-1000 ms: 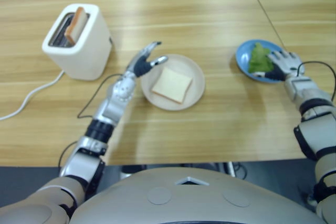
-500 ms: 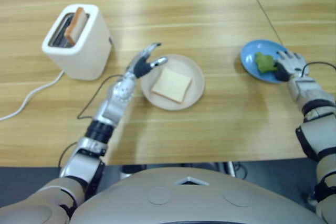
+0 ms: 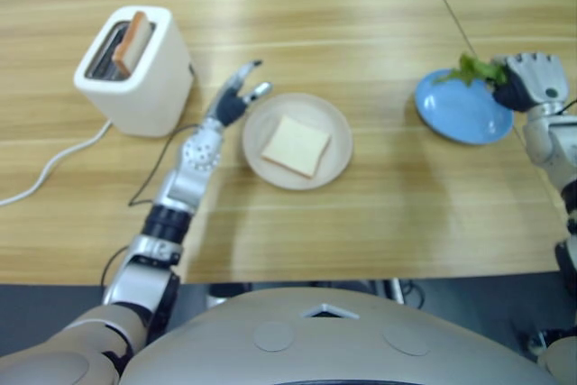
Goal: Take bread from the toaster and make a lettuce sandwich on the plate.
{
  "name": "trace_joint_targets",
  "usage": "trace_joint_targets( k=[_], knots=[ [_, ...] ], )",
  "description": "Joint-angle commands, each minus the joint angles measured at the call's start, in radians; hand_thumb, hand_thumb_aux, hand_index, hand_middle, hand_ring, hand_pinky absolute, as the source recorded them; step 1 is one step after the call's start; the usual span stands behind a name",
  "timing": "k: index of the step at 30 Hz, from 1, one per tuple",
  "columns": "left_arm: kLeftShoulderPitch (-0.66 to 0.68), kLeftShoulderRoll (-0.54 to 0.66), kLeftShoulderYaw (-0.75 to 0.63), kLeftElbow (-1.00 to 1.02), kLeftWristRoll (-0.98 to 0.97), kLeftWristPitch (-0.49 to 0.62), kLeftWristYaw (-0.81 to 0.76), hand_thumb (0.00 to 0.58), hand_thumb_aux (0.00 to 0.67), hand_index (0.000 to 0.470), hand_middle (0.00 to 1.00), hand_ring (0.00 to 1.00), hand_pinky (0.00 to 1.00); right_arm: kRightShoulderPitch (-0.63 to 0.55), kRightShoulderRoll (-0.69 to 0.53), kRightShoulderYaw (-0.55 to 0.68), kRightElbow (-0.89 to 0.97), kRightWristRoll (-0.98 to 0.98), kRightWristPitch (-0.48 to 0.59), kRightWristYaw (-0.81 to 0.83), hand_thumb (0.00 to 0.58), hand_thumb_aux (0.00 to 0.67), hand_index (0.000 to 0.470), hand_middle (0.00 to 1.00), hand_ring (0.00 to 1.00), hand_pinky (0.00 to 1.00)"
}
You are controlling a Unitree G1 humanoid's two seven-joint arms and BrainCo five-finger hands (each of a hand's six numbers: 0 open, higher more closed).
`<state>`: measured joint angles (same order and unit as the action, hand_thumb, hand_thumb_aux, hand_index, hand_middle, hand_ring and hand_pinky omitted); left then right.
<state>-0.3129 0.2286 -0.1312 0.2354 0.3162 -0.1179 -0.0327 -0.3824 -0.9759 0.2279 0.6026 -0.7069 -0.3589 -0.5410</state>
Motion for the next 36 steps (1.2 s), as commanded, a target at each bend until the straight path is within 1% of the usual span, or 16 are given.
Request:
trace_joint_targets(
  k=[1,4,6,10,13,15,18,22,26,30,36],
  knots=[
    [-0.026,-0.003,0.077,0.045,-0.078,-0.023,0.023,0.000,0.000,0.000,0.00,0.00,0.00,0.097,0.065,-0.071,-0.459,-0.003,0.102,0.106,0.580,0.670,0.460,1.00,1.00,1.00],
    [-0.046,-0.008,0.106,0.095,-0.111,-0.043,0.030,0.000,0.000,0.000,0.00,0.00,0.00,0.098,0.166,-0.036,-0.637,-0.053,0.154,0.186,0.580,0.670,0.460,1.00,1.00,1.00],
    [-0.056,-0.012,0.110,0.131,-0.122,-0.055,0.031,0.000,0.000,0.000,0.00,0.00,0.00,0.073,0.249,0.012,-0.680,-0.092,0.166,0.233,0.580,0.670,0.460,1.00,1.00,1.00],
    [-0.068,-0.024,0.104,0.180,-0.127,-0.078,0.034,0.000,0.000,0.000,0.00,0.00,0.00,-0.003,0.396,0.122,-0.588,-0.165,0.164,0.272,0.580,0.670,0.460,1.00,1.00,1.00],
    [-0.070,-0.033,0.094,0.203,-0.123,-0.088,0.033,0.000,0.000,0.000,0.00,0.00,0.00,-0.045,0.482,0.217,-0.446,-0.227,0.145,0.276,0.580,0.670,0.460,1.00,1.00,1.00],
    [-0.069,-0.037,0.089,0.208,-0.118,-0.092,0.034,0.000,0.000,0.000,0.00,0.00,0.00,-0.054,0.517,0.268,-0.350,-0.254,0.130,0.275,0.580,0.670,0.460,1.00,1.00,1.00],
    [-0.065,-0.040,0.078,0.205,-0.110,-0.092,0.036,0.000,0.000,0.000,0.00,0.00,0.00,-0.032,0.524,0.308,-0.262,-0.269,0.109,0.261,0.580,0.670,0.460,1.00,1.00,1.00],
    [-0.060,-0.042,0.073,0.198,-0.106,-0.091,0.038,0.000,0.000,0.000,0.00,0.00,0.00,0.013,0.493,0.327,-0.249,-0.281,0.087,0.252,0.580,0.670,0.460,1.00,1.00,1.00],
    [-0.057,-0.044,0.070,0.202,-0.103,-0.091,0.042,0.000,0.000,0.000,0.00,0.00,0.00,0.046,0.461,0.322,-0.293,-0.284,0.071,0.265,0.580,0.670,0.460,1.00,1.00,1.00],
    [-0.057,-0.048,0.059,0.208,-0.101,-0.092,0.045,0.000,0.000,0.000,0.00,0.00,0.00,0.068,0.441,0.305,-0.387,-0.277,0.073,0.296,0.580,0.670,0.460,1.00,1.00,1.00],
    [-0.062,-0.045,0.053,0.218,-0.096,-0.095,0.045,0.000,0.000,0.000,0.00,0.00,0.00,0.077,0.428,0.285,-0.474,-0.283,0.079,0.320,0.580,0.670,0.460,1.00,1.00,1.00]
  ],
)
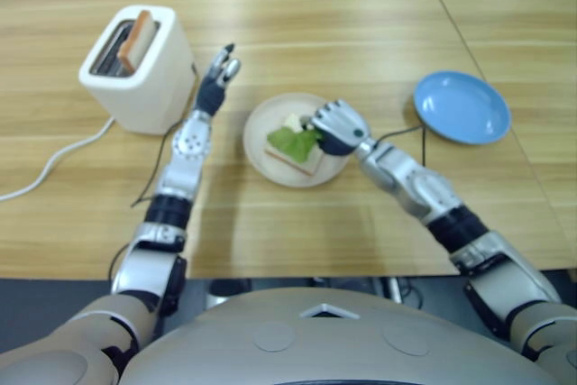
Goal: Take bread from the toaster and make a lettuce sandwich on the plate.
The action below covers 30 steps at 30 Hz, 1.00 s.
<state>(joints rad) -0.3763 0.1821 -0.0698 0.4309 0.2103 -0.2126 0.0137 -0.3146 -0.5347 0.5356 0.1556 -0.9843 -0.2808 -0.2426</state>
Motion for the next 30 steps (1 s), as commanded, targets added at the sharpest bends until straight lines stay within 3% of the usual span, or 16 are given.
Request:
trace_joint_targets(
  k=[1,2,4,5,6,7,8,9,12,13,14,15,16,24,28,30],
  knots=[
    [0.001,0.003,-0.009,0.024,0.010,0.000,-0.002,0.000,0.000,0.000,0.00,0.00,0.00,0.009,-0.017,-0.020,-0.026,-0.013,0.003,0.024,0.580,0.670,0.460,1.00,1.00,1.00],
    [0.000,0.003,-0.009,0.025,0.010,0.001,-0.003,0.000,0.000,0.000,0.00,0.00,0.00,0.009,-0.019,-0.018,-0.024,-0.019,0.004,0.027,0.580,0.670,0.460,1.00,1.00,1.00],
    [0.000,0.004,-0.010,0.026,0.012,0.001,-0.003,0.000,0.000,0.000,0.00,0.00,0.00,0.009,-0.020,-0.006,-0.002,-0.029,0.004,0.036,0.561,0.549,0.377,0.84,0.84,0.84],
    [0.000,0.005,-0.010,0.026,0.013,0.001,-0.003,0.000,0.000,0.000,0.00,0.00,0.00,0.009,-0.020,0.001,0.014,-0.037,0.008,0.041,0.561,0.549,0.377,0.84,0.84,0.84],
    [0.001,0.005,-0.011,0.027,0.015,0.001,-0.003,0.000,0.000,0.000,0.00,0.00,0.00,0.009,-0.021,0.006,0.033,-0.043,0.009,0.044,0.484,0.397,0.272,0.40,0.40,0.40],
    [0.001,0.006,-0.012,0.028,0.015,0.001,-0.004,0.000,0.000,0.000,0.00,0.00,0.00,0.007,-0.021,0.009,0.053,-0.043,0.007,0.047,0.476,0.386,0.265,0.32,0.32,0.32],
    [0.001,0.006,-0.012,0.028,0.016,0.001,-0.003,0.000,0.000,0.000,0.00,0.00,0.00,0.002,-0.022,0.010,0.077,-0.046,0.004,0.045,0.532,0.478,0.328,0.33,0.33,0.33],
    [0.001,0.007,-0.014,0.028,0.015,0.002,-0.003,0.000,0.000,0.000,0.00,0.00,0.00,-0.008,-0.024,0.013,0.103,-0.051,0.001,0.040,0.580,0.652,0.447,0.35,0.35,0.35],
    [0.002,0.008,-0.015,0.032,0.016,0.000,-0.002,0.000,0.000,0.000,0.00,0.00,0.00,-0.064,-0.023,0.029,0.219,-0.071,-0.008,0.013,0.580,0.670,0.460,0.43,0.43,0.43],
    [0.002,0.008,-0.016,0.033,0.016,0.000,-0.002,0.000,0.000,0.000,0.00,0.00,0.00,-0.085,-0.023,0.034,0.253,-0.078,-0.013,-0.003,0.580,0.670,0.460,0.69,0.69,0.69],
    [0.001,0.008,-0.017,0.035,0.016,-0.001,-0.002,0.000,0.000,0.000,0.00,0.00,0.00,-0.101,-0.023,0.038,0.281,-0.085,-0.017,-0.017,0.580,0.670,0.460,0.80,0.80,0.80],
    [0.000,0.008,-0.017,0.036,0.016,-0.002,-0.002,0.000,0.000,0.000,0.00,0.00,0.00,-0.118,-0.022,0.041,0.306,-0.091,-0.022,-0.032,0.580,0.670,0.460,0.80,0.80,0.80],
    [0.000,0.008,-0.018,0.037,0.016,-0.002,-0.003,0.000,0.000,0.000,0.00,0.00,0.00,-0.139,-0.021,0.043,0.334,-0.094,-0.028,-0.049,0.580,0.670,0.460,0.96,0.96,0.96],
    [-0.003,0.007,-0.023,0.051,0.025,-0.006,0.000,0.000,0.000,0.000,0.00,0.00,0.00,-0.234,-0.032,0.067,0.437,-0.126,-0.031,-0.130,0.580,0.670,0.460,1.00,1.00,1.00],
    [-0.001,0.006,-0.024,0.050,0.029,-0.007,0.000,0.000,0.000,0.000,0.00,0.00,0.00,-0.229,-0.056,0.063,0.393,-0.126,-0.035,-0.133,0.580,0.670,0.460,0.93,0.93,0.93],
    [-0.002,0.005,-0.025,0.054,0.031,-0.008,0.000,0.000,0.000,0.000,0.00,0.00,0.00,-0.222,-0.064,0.066,0.380,-0.127,-0.038,-0.124,0.576,0.612,0.420,0.85,0.85,0.85]
  ],
)
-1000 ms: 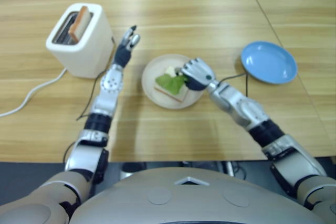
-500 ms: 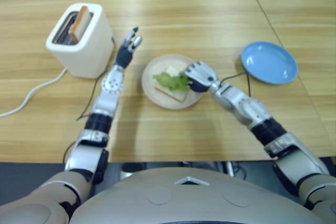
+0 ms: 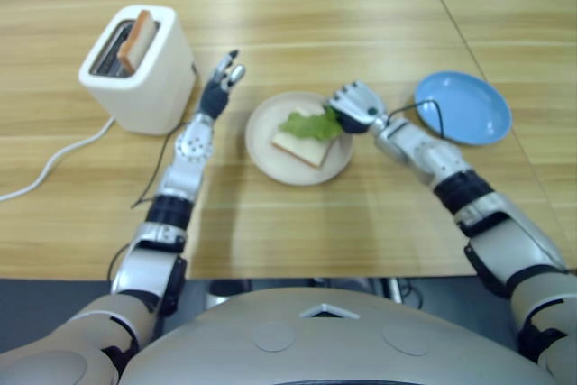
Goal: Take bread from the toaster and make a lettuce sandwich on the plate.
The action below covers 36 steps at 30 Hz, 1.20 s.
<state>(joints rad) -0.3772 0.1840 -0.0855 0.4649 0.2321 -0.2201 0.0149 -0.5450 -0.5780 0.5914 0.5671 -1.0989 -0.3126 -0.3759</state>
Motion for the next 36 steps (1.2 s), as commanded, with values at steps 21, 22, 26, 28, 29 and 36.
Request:
trace_joint_targets(
  k=[21,22,26,28,29,36],
  knots=[
    [0.009,0.010,-0.021,-0.004,0.014,0.001,-0.001,0.000,0.000,0.000,0.00,0.00,0.00,0.292,-0.320,-0.185,-0.522,0.120,0.013,0.411,0.000,0.000,0.000,0.00,0.00,0.00],
    [0.012,0.012,-0.020,-0.014,0.015,0.002,0.000,0.000,0.000,0.000,0.00,0.00,0.00,0.320,-0.358,-0.239,-0.575,0.150,0.023,0.433,0.000,0.000,0.000,0.00,0.00,0.00],
    [0.024,0.023,-0.016,-0.076,0.030,-0.002,0.012,0.000,0.000,0.000,0.00,0.00,0.00,0.419,-0.459,-0.440,-0.737,0.267,0.033,0.485,0.000,0.000,0.000,0.00,0.00,0.00],
    [0.043,0.044,-0.017,-0.175,0.086,-0.016,0.051,0.000,0.000,0.000,0.00,0.00,0.00,0.453,-0.474,-0.552,-0.797,0.321,0.032,0.478,0.000,0.000,0.000,0.00,0.00,0.00],
    [0.055,0.060,-0.012,-0.248,0.137,-0.020,0.084,0.000,0.000,0.000,0.00,0.00,0.00,0.462,-0.471,-0.598,-0.819,0.339,0.030,0.466,0.000,0.000,0.000,0.00,0.00,0.00],
    [0.041,0.218,0.054,-0.551,0.549,0.162,0.234,0.000,0.000,0.000,0.00,0.00,0.00,0.482,-0.330,-0.691,-0.821,0.443,0.018,0.409,0.000,0.000,0.000,0.00,0.00,0.00]
  ],
)
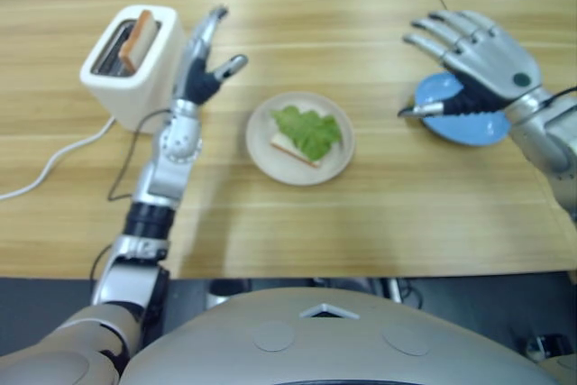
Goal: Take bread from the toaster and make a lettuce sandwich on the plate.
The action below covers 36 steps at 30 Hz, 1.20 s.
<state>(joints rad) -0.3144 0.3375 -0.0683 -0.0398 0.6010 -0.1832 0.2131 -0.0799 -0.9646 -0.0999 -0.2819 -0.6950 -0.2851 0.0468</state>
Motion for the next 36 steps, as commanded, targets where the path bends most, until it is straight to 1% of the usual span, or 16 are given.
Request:
trace_joint_targets(
  k=[1,4,8,12,16,22,23,24,25,26,27,36],
  knots=[
    [-0.038,0.096,0.045,-0.028,0.238,0.180,0.040,0.000,0.000,0.000,0.00,0.00,0.00,0.018,0.081,0.009,0.045,0.048,-0.009,-0.017,0.000,0.000,0.000,0.00,0.00,0.00],
    [-0.084,0.167,0.056,0.082,0.319,0.308,0.032,0.000,0.000,0.000,0.00,0.00,0.00,0.023,0.142,0.025,0.098,0.062,-0.016,-0.028,0.000,0.000,0.000,0.00,0.00,0.00],
    [-0.141,0.211,0.027,0.275,0.327,0.392,0.006,0.000,0.000,0.000,0.00,0.00,0.00,0.028,0.177,0.041,0.147,0.024,-0.026,-0.041,0.000,0.000,0.000,0.00,0.00,0.00],
    [-0.167,0.220,0.010,0.425,0.294,0.437,-0.026,0.000,0.000,0.000,0.00,0.00,0.00,0.031,0.190,0.049,0.176,0.015,-0.042,-0.053,0.000,0.000,0.000,0.00,0.00,0.00],
    [-0.173,0.225,0.013,0.516,0.249,0.464,-0.036,0.000,0.000,0.000,0.00,0.00,0.00,0.034,0.187,0.038,0.179,0.016,-0.049,-0.052,0.000,0.000,0.000,0.00,0.00,0.00],
    [-0.165,0.222,0.016,0.544,0.183,0.488,-0.047,0.000,0.000,0.000,0.00,0.00,0.00,0.037,0.186,0.032,0.183,0.011,-0.051,-0.055,0.000,0.000,0.000,0.00,0.00,0.00],
    [-0.164,0.219,0.027,0.544,0.166,0.488,-0.039,0.156,0.097,0.067,0.00,0.00,0.00,0.037,0.186,0.033,0.184,0.009,-0.050,-0.056,0.000,0.000,0.000,0.00,0.00,0.00],
    [-0.163,0.219,0.036,0.538,0.151,0.493,-0.034,0.156,0.097,0.067,0.00,0.00,0.00,0.036,0.187,0.034,0.186,0.008,-0.051,-0.056,0.000,0.000,0.000,0.00,0.00,0.00],
    [-0.161,0.219,0.045,0.530,0.134,0.490,-0.029,0.454,0.357,0.245,0.00,0.00,0.00,0.035,0.188,0.036,0.187,0.005,-0.050,-0.057,0.000,0.000,0.000,0.00,0.00,0.00],
    [-0.160,0.219,0.052,0.518,0.121,0.487,-0.021,0.580,0.670,0.460,0.45,0.45,0.45,0.034,0.188,0.037,0.189,0.003,-0.050,-0.057,0.000,0.000,0.000,0.00,0.00,0.00],
    [-0.159,0.220,0.056,0.508,0.109,0.482,-0.014,0.580,0.670,0.460,1.00,1.00,1.00,0.033,0.188,0.038,0.190,0.002,-0.050,-0.057,0.000,0.000,0.000,0.00,0.00,0.00],
    [-0.135,0.205,0.070,0.365,0.038,0.394,0.043,0.580,0.670,0.460,1.00,1.00,1.00,0.042,0.185,0.030,0.200,-0.010,-0.046,-0.064,0.000,0.000,0.000,0.00,0.00,0.00]
  ],
)
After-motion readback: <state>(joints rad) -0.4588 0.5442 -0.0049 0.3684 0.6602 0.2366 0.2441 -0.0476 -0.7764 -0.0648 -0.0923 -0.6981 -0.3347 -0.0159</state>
